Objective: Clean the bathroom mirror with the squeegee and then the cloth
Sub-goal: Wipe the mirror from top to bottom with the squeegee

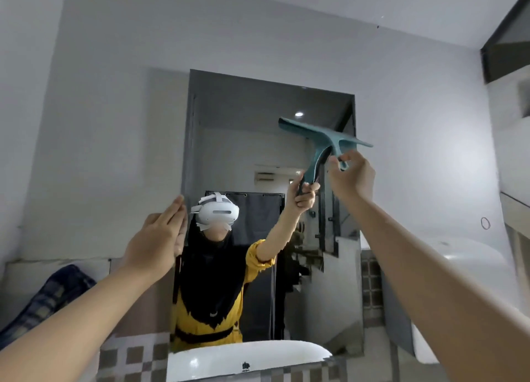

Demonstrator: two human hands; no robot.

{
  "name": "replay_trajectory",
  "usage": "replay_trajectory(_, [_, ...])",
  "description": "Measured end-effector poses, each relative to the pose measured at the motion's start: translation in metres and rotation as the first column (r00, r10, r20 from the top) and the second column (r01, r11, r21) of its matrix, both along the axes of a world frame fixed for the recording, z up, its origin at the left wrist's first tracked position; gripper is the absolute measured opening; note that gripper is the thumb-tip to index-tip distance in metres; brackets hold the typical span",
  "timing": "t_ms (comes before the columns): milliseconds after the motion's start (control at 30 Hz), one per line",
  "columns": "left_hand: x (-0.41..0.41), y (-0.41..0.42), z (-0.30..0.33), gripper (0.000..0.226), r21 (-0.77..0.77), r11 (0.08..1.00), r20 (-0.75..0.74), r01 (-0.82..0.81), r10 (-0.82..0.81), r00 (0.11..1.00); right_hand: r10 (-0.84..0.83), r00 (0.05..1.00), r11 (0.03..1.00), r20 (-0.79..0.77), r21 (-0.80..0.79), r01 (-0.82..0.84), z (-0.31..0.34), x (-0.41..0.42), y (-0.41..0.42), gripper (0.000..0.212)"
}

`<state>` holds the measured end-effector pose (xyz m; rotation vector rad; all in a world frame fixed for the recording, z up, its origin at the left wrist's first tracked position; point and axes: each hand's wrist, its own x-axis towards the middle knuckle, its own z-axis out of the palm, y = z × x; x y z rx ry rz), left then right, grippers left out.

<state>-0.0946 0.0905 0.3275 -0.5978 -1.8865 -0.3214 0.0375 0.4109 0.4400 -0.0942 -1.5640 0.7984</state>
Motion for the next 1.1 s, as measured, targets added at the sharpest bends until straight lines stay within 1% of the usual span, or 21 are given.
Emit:
replay_trajectory(33, [0.004,-0.002,0.001,0.061,-0.002,1.0,0.003,0.023,-0.023,1.0,-0.005,1.0,1.0,-0.01,-0.028,0.005,-0.003,-0.004,-0.009,0.023])
replay_trajectory(67, [0.005,-0.004,0.002,0.062,-0.04,0.999,0.032,0.015,-0.014,0.999,-0.003,1.0,0.998,-0.019,-0.06,0.002,-0.006,-0.007,-0.016,0.023])
replay_trajectory(100, [0.008,-0.005,0.002,0.065,-0.033,0.999,0.07,0.026,-0.024,0.997,-0.003,1.0,0.996,-0.026,-0.088,0.001,-0.009,-0.01,-0.024,0.022])
replay_trajectory(200, [0.01,-0.007,0.003,0.078,-0.02,0.999,0.1,0.028,-0.026,0.995,-0.014,0.999,0.99,-0.031,-0.143,0.01,-0.018,-0.016,-0.042,0.021])
replay_trajectory(333, [0.006,-0.011,0.001,0.081,-0.048,0.998,0.046,0.044,-0.042,0.998,0.016,0.998,0.975,-0.055,-0.219,-0.028,-0.025,-0.018,-0.069,0.018])
replay_trajectory(467, [0.006,-0.012,0.002,0.08,-0.068,0.996,0.056,0.065,-0.061,0.997,0.069,0.993,0.956,-0.095,-0.278,-0.093,-0.032,-0.025,-0.102,0.015])
replay_trajectory(567, [0.009,-0.015,0.002,0.077,-0.07,0.994,0.034,0.086,-0.084,0.996,0.141,0.983,0.94,-0.117,-0.296,-0.17,-0.037,-0.032,-0.129,0.014])
replay_trajectory(667, [0.01,-0.019,0.003,0.076,-0.089,0.99,0.02,0.114,-0.112,0.993,0.178,0.977,0.937,-0.12,-0.284,-0.206,-0.037,-0.036,-0.152,0.015])
replay_trajectory(867, [0.008,-0.024,0.003,0.084,-0.087,0.983,0.018,0.159,-0.158,0.987,0.225,0.968,0.95,-0.115,-0.195,-0.244,-0.048,-0.041,-0.19,0.015])
replay_trajectory(1033, [0.005,-0.027,0.0,0.085,-0.071,0.984,0.055,0.164,-0.161,0.986,0.264,0.958,0.948,-0.112,-0.153,-0.279,-0.059,-0.043,-0.208,0.013])
replay_trajectory(1100, [0.005,-0.028,-0.001,0.085,-0.076,0.985,0.064,0.155,-0.15,0.987,0.255,0.963,0.959,-0.088,-0.101,-0.263,-0.066,-0.045,-0.212,0.013])
